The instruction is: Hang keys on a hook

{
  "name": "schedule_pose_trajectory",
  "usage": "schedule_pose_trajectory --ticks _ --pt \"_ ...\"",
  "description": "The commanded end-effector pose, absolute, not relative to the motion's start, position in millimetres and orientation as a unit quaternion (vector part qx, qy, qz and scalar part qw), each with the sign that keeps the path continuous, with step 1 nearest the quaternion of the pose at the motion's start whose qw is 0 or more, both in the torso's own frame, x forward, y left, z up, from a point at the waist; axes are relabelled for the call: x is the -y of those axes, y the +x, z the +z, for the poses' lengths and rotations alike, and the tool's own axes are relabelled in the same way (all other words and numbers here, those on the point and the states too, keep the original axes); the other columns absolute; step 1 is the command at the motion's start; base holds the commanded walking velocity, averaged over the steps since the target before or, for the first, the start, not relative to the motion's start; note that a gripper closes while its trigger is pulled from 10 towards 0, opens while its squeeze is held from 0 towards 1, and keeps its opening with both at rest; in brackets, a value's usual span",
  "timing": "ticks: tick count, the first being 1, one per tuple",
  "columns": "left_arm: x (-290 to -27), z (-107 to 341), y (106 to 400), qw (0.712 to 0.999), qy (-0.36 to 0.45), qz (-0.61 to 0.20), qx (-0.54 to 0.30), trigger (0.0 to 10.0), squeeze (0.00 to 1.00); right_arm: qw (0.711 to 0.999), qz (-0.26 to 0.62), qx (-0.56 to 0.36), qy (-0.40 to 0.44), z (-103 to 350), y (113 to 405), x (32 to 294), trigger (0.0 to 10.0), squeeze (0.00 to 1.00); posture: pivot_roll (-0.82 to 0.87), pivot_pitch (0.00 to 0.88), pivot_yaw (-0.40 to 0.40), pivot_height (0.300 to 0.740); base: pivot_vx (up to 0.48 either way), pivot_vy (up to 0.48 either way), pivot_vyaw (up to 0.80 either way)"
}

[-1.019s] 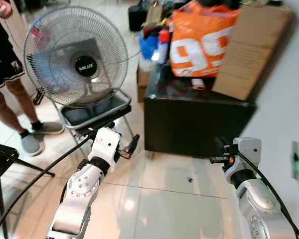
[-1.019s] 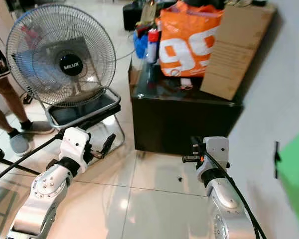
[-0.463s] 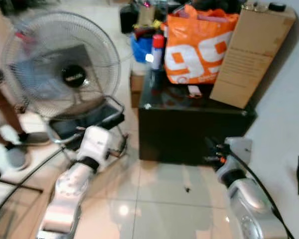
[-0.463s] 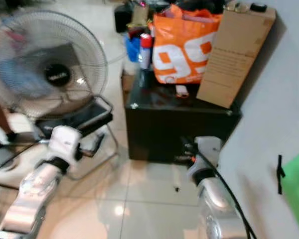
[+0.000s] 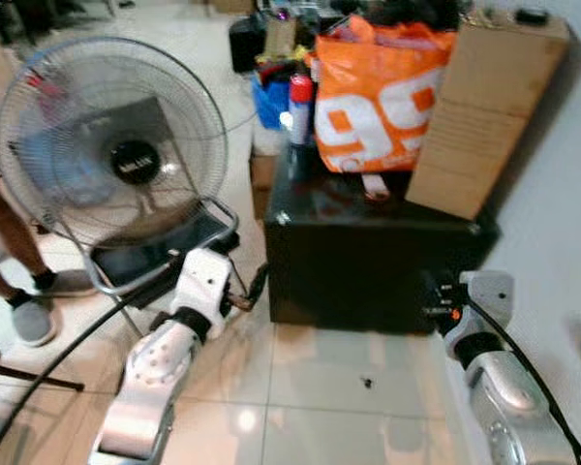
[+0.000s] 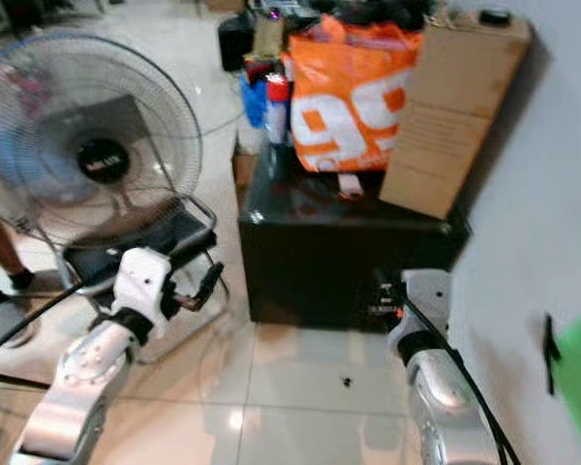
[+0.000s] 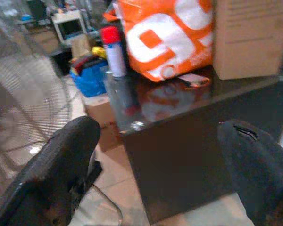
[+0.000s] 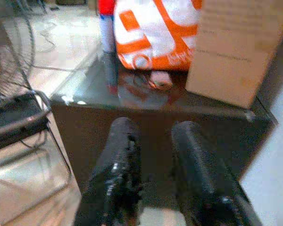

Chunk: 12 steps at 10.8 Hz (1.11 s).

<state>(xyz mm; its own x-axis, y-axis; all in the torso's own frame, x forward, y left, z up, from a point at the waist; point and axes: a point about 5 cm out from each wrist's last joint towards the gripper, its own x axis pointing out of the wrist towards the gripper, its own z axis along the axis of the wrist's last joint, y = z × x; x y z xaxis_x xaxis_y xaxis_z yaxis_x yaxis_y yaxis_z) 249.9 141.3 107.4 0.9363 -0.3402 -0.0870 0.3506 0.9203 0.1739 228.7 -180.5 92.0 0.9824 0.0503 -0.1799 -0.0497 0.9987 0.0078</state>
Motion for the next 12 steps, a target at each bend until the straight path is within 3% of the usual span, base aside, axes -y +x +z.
schedule_pose_trajectory --ticks 1,9,12 --pt "-151.2 107.9 248.8 0.981 0.1 -0.16 -0.034 10.0 0.83 0.996 0.042 -0.077 0.007 95.7 233.0 171.7 10.0 1.0 -0.04 0.0 -0.012 0.74 0.322 0.0 0.0" --pt "-155.6 111.3 245.3 0.982 0.106 -0.154 -0.032 10.0 0.88 0.992 0.056 -0.11 0.011 85.3 235.0 161.9 10.0 1.0 -0.01 0.0 -0.016 0.74 0.336 0.0 0.0" --pt "-153.6 111.4 247.9 0.981 0.104 -0.159 -0.031 10.0 0.88 0.992 0.051 -0.116 0.001 83.8 234.3 163.5 10.0 1.0 -0.03 0.0 -0.01 0.74 0.396 0.0 -0.8"
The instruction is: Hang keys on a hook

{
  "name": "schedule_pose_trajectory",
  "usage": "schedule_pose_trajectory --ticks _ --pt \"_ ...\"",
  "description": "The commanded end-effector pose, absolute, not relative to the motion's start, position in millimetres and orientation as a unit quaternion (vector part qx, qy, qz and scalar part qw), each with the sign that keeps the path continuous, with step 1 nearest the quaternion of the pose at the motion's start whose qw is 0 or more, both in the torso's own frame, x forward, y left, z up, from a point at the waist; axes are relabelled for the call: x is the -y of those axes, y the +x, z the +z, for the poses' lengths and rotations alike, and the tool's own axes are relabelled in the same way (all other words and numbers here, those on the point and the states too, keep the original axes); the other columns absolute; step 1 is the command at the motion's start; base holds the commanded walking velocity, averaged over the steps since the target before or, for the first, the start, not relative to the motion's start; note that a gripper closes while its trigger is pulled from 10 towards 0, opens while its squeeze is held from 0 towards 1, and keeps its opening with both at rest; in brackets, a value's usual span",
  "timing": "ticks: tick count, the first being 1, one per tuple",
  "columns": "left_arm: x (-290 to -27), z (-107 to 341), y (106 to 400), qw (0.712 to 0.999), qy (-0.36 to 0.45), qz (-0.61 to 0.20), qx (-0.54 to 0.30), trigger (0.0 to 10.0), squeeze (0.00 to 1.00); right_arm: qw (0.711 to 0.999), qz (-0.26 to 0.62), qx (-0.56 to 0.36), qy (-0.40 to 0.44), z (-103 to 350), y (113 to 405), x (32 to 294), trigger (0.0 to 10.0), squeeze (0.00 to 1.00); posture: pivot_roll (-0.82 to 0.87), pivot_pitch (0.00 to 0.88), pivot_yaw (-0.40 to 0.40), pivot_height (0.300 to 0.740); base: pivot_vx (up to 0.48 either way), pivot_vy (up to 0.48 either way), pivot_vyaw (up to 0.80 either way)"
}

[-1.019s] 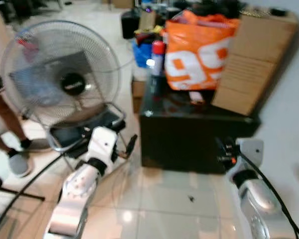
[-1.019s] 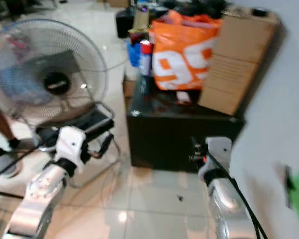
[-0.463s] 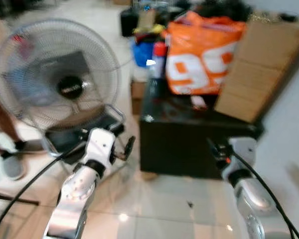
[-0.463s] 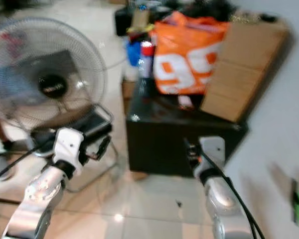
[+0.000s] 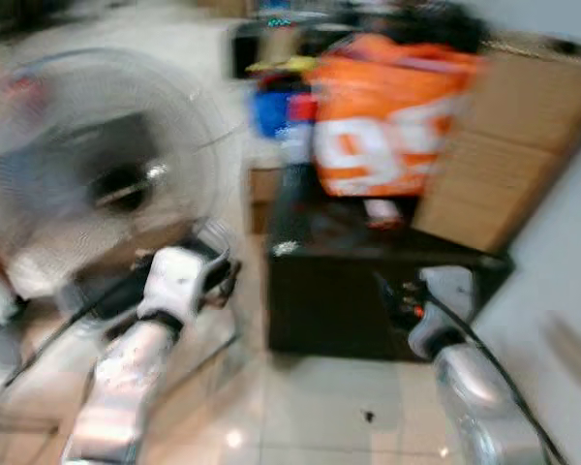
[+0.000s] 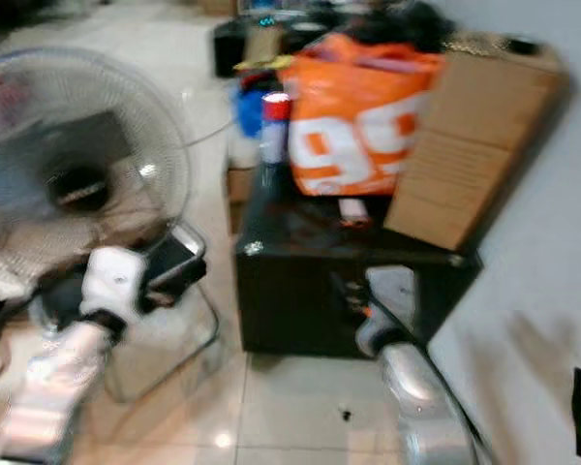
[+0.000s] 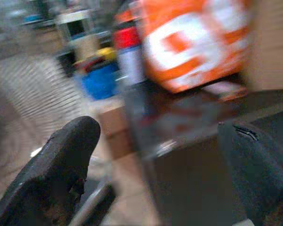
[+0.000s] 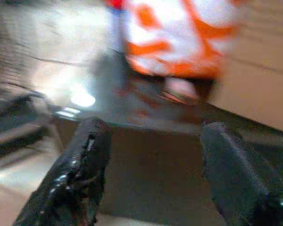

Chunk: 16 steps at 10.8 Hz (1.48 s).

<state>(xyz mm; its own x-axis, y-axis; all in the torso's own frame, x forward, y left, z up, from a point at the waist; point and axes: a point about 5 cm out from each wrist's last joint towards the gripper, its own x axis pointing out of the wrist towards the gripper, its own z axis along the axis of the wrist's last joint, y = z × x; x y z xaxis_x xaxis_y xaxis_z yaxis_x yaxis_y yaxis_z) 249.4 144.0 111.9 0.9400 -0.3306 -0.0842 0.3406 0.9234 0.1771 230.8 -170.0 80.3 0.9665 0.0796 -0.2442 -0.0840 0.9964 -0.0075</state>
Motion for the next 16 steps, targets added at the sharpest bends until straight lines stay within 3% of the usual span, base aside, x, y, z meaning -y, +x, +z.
schedule_pose_trajectory --ticks 1,4,8,13,16 --pt "-151.1 111.6 250.3 0.981 0.102 -0.164 -0.028 10.0 0.88 0.993 0.046 -0.111 -0.007 85.1 233.9 165.4 10.0 1.0 -0.04 0.0 -0.009 0.74 0.412 0.0 0.0" --pt "-147.3 110.4 250.8 0.98 0.096 -0.17 -0.027 10.0 0.88 0.992 0.039 -0.117 -0.011 85.0 232.7 170.8 10.0 1.0 -0.05 0.0 -0.008 0.74 0.428 0.0 0.0" --pt "-147.3 109.3 248.9 0.98 0.095 -0.172 -0.028 10.0 0.87 0.992 0.036 -0.123 -0.014 83.5 231.5 171.3 10.0 1.0 -0.05 0.0 -0.012 0.74 0.429 0.0 -0.8" --pt "-148.4 107.8 246.5 0.98 0.097 -0.173 -0.032 10.0 0.85 0.992 0.039 -0.122 -0.017 82.7 232.6 170.8 10.0 1.0 -0.04 0.0 -0.019 0.74 0.431 0.0 0.0" --pt "-147.8 104.7 244.9 0.978 0.115 -0.171 -0.039 10.0 0.74 0.991 0.04 -0.125 -0.019 82.4 233.0 171.1 10.0 1.0 -0.03 0.0 -0.026 0.74 0.12 0.0 0.0"
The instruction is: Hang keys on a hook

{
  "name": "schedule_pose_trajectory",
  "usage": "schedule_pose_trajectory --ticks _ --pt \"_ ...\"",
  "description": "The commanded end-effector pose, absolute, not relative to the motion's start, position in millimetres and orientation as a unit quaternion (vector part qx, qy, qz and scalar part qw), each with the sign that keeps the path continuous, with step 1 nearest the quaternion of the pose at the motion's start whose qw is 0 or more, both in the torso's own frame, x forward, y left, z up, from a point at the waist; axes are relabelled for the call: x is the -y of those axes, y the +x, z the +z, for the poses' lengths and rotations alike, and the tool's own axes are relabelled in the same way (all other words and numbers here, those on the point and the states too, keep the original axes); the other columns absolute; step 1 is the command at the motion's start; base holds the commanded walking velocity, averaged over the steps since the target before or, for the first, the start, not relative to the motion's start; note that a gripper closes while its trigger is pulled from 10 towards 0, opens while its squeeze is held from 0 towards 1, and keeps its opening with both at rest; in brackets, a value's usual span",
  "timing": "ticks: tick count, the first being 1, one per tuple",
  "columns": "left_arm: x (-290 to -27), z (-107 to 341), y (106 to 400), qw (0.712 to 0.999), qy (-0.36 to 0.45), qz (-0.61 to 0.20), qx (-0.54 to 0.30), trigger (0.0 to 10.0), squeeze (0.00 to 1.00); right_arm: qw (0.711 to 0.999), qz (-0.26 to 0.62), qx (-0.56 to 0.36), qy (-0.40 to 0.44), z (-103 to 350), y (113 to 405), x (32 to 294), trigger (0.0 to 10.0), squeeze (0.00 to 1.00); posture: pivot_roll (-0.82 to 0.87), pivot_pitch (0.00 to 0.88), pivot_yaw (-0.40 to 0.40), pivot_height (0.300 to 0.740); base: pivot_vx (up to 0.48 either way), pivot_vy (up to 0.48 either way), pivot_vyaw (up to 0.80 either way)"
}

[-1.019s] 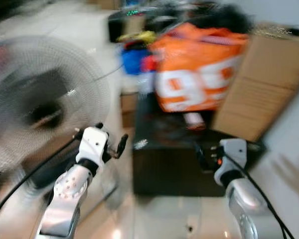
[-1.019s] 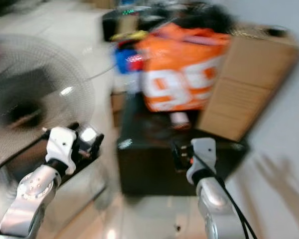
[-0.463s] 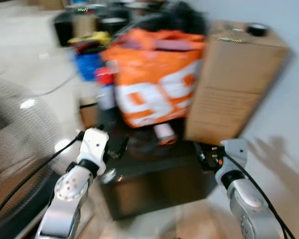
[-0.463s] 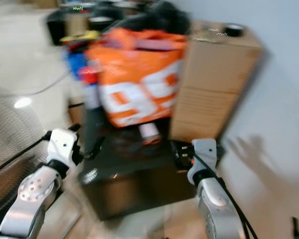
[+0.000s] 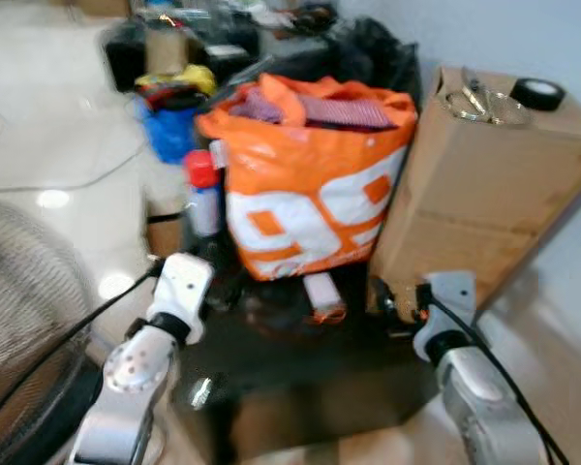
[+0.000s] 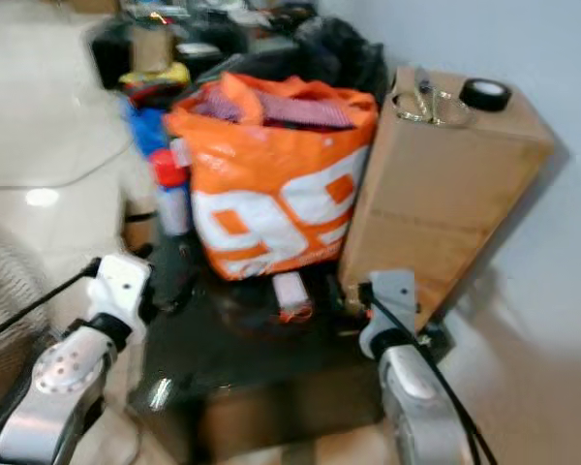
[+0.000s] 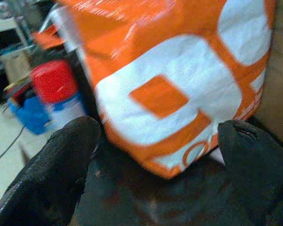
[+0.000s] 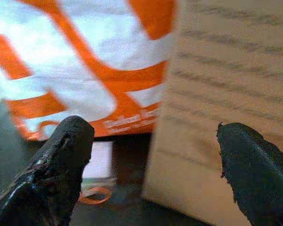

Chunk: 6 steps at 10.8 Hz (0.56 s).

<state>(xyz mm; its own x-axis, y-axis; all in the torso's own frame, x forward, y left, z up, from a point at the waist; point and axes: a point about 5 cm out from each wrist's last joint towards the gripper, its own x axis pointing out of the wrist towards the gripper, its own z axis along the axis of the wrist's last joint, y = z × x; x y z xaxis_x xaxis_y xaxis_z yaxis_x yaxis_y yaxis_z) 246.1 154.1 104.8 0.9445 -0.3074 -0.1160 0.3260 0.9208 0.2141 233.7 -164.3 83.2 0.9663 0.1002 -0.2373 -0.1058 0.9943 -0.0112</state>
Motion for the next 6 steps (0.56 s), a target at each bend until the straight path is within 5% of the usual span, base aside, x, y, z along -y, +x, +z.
schedule_pose_trajectory --ticks 1,5,6 --pt "-147.1 104.8 244.9 0.978 0.114 -0.171 -0.04 10.0 0.71 0.991 0.04 -0.125 -0.019 82.5 233.6 171.9 10.0 1.0 -0.03 0.0 -0.029 0.74 0.0 0.0 0.0" --pt "-145.0 101.7 242.4 0.975 0.115 -0.181 -0.051 10.0 0.71 0.991 0.044 -0.125 -0.022 84.2 238.3 169.8 10.0 1.0 -0.03 0.0 -0.035 0.74 0.0 0.0 0.0" --pt "-145.3 90.8 238.4 0.966 0.134 -0.202 -0.091 10.0 0.7 0.989 0.053 -0.134 -0.039 82.5 244.4 166.3 10.0 0.54 -0.03 0.0 -0.032 0.74 0.0 0.0 0.0"
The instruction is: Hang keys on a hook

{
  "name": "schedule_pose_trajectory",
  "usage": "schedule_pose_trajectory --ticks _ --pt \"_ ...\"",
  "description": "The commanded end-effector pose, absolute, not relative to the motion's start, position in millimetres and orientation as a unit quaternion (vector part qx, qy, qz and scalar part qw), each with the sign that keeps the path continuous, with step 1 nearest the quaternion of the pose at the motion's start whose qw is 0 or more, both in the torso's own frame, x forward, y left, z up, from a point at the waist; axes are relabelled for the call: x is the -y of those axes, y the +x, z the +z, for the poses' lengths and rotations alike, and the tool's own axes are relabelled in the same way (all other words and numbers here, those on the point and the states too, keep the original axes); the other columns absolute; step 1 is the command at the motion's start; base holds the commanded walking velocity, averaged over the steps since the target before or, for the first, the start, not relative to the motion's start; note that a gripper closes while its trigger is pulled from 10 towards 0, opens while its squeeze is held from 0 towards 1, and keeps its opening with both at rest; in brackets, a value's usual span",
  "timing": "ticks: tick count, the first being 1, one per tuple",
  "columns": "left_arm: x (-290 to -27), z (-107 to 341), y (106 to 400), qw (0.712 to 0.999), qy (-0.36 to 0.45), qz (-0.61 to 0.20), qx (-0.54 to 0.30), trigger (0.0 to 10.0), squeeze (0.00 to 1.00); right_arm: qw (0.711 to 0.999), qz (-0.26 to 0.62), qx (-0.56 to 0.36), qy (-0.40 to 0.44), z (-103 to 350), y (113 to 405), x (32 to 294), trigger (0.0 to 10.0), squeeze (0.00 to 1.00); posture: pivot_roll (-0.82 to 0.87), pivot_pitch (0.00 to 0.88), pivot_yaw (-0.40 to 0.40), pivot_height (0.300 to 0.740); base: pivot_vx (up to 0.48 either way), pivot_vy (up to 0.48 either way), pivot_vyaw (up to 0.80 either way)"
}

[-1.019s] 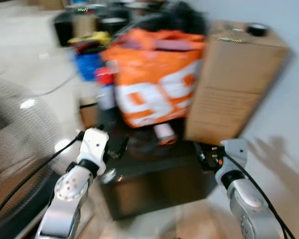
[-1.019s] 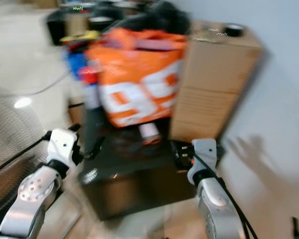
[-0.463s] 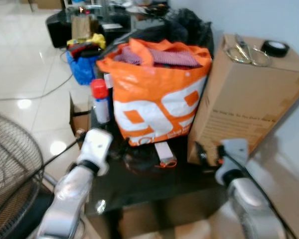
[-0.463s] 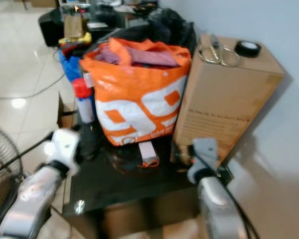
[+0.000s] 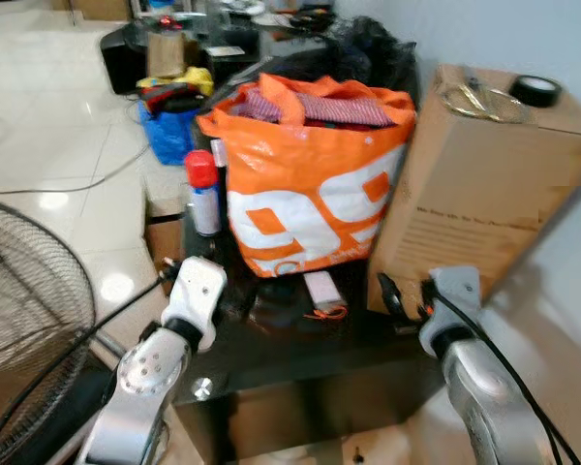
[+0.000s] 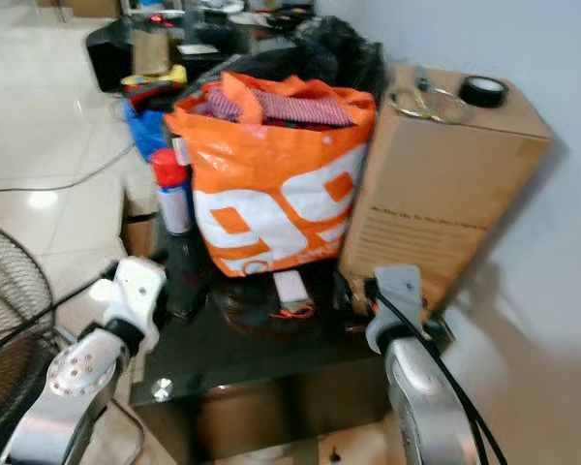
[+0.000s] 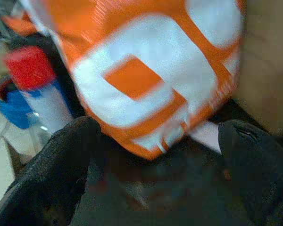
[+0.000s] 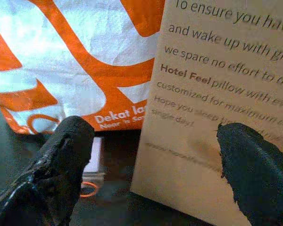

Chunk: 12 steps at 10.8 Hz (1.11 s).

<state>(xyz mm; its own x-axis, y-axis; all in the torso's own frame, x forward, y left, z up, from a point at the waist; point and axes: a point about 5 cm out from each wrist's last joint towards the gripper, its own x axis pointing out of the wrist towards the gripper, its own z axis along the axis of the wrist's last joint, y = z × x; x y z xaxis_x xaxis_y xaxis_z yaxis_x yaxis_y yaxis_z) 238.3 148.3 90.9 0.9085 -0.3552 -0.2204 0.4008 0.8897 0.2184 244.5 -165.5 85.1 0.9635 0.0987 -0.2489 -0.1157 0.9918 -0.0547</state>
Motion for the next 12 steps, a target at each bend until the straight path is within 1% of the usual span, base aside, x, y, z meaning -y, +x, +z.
schedule_pose_trajectory --ticks 1,2,3,4,5,8,10,11,12 --pt "-146.1 84.9 236.2 0.96 0.143 -0.213 -0.113 10.0 0.7 0.985 0.058 -0.153 -0.054 77.3 247.4 165.4 10.0 0.44 -0.03 0.0 -0.032 0.74 0.0 0.0 0.0" --pt "-147.1 73.1 229.4 0.942 0.163 -0.248 -0.155 10.0 0.69 0.963 0.111 -0.225 -0.097 56.1 251.8 157.7 10.0 0.0 -0.03 0.0 -0.029 0.74 0.0 0.0 0.0" --pt "-148.1 69.5 225.9 0.935 0.167 -0.262 -0.17 10.0 0.7 0.953 0.163 -0.235 -0.103 48.9 255.3 146.6 10.0 0.0 -0.03 0.0 -0.028 0.74 0.0 0.0 0.0" --pt "-150.4 67.3 223.4 0.932 0.172 -0.265 -0.179 10.0 0.69 0.939 0.222 -0.241 -0.104 42.0 262.2 128.2 10.0 0.0 -0.03 0.014 -0.026 0.74 0.0 0.0 0.0" --pt "-151.9 68.4 222.1 0.932 0.176 -0.261 -0.177 10.0 0.69 0.931 0.237 -0.246 -0.126 33.0 269.8 119.1 10.0 0.0 -0.03 0.044 -0.034 0.74 0.0 0.0 0.0" --pt "-162.6 76.3 209.0 0.933 0.183 -0.253 -0.179 10.0 0.69 0.92 0.237 -0.257 -0.175 20.7 290.9 112.4 10.0 0.0 0.01 0.138 -0.05 0.74 0.0 0.0 0.0" --pt "-171.9 81.5 195.0 0.933 0.188 -0.244 -0.186 10.0 0.69 0.922 0.22 -0.257 -0.188 19.5 304.2 109.4 10.0 0.0 0.04 0.194 -0.059 0.74 0.0 0.0 0.0" --pt "-175.2 87.5 187.4 0.934 0.189 -0.239 -0.187 10.0 0.69 0.923 0.226 -0.254 -0.179 19.3 307.2 103.2 10.0 0.0 0.06 0.213 -0.061 0.74 0.0 0.0 0.0" --pt "-177.4 91.8 182.0 0.935 0.188 -0.237 -0.186 10.0 0.69 0.923 0.229 -0.254 -0.174 17.8 307.0 98.5 6.0 0.0 0.08 0.228 -0.065 0.74 0.0 0.0 0.0"
